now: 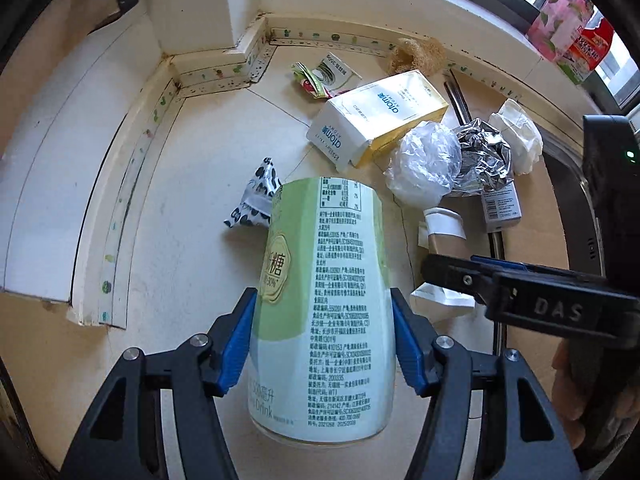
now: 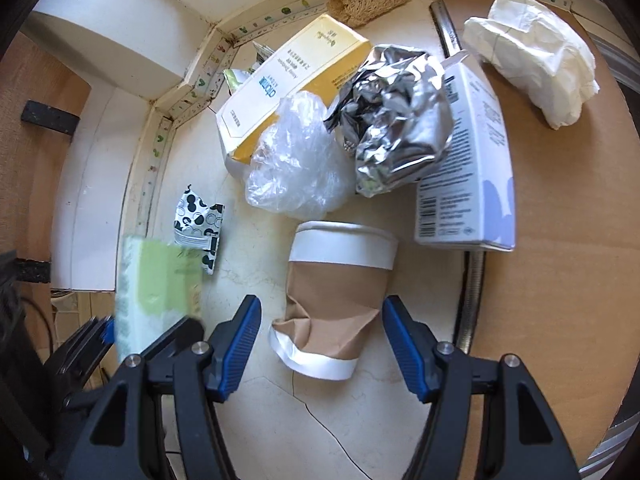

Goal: Collect trash
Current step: 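Grasp the green-labelled plastic bottle with the left gripper while the right gripper grasps the brown paper cup, then carry the bottle and paper cup down over the black trash bin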

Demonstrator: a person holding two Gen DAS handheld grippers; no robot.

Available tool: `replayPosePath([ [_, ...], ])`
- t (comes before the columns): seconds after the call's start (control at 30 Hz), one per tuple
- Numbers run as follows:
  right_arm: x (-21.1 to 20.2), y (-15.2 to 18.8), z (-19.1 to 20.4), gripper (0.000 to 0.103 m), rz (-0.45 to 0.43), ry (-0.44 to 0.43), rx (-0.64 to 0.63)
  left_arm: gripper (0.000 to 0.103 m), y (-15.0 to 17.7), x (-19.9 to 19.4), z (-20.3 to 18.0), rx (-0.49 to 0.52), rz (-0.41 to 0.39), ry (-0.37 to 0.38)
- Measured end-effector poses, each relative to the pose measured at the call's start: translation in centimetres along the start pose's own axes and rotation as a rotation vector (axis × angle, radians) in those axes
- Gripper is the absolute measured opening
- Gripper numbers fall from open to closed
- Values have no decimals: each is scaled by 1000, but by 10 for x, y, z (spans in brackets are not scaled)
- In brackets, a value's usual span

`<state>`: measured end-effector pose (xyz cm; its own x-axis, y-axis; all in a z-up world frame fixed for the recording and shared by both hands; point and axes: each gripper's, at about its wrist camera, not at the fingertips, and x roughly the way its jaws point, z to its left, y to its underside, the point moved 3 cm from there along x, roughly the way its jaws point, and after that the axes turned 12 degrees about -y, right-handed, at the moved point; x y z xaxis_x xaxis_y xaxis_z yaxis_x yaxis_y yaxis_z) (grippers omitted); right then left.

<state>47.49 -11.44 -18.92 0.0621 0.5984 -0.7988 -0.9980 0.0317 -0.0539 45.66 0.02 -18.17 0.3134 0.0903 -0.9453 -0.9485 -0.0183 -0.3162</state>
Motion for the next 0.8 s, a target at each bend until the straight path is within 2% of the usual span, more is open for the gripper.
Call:
replayPosePath([
  [0.13, 9, 0, 8, 64, -13, 65, -33, 61, 22, -12, 17, -40, -16, 17],
  [0.27, 15, 3, 19, 56, -20, 132, -90, 61, 38, -19, 34, -87, -22, 22],
  [0.43, 18, 13, 31, 52, -36, 190, -151, 61, 57, -27, 52, -135, -28, 32],
  [0.6, 13, 29, 39, 51, -53, 198, -182, 61, 77, -35, 61, -142, -37, 40],
  [0.8, -9, 57, 45, 51, -81, 157, -170, 61, 109, -52, 69, -146, -50, 70],
])
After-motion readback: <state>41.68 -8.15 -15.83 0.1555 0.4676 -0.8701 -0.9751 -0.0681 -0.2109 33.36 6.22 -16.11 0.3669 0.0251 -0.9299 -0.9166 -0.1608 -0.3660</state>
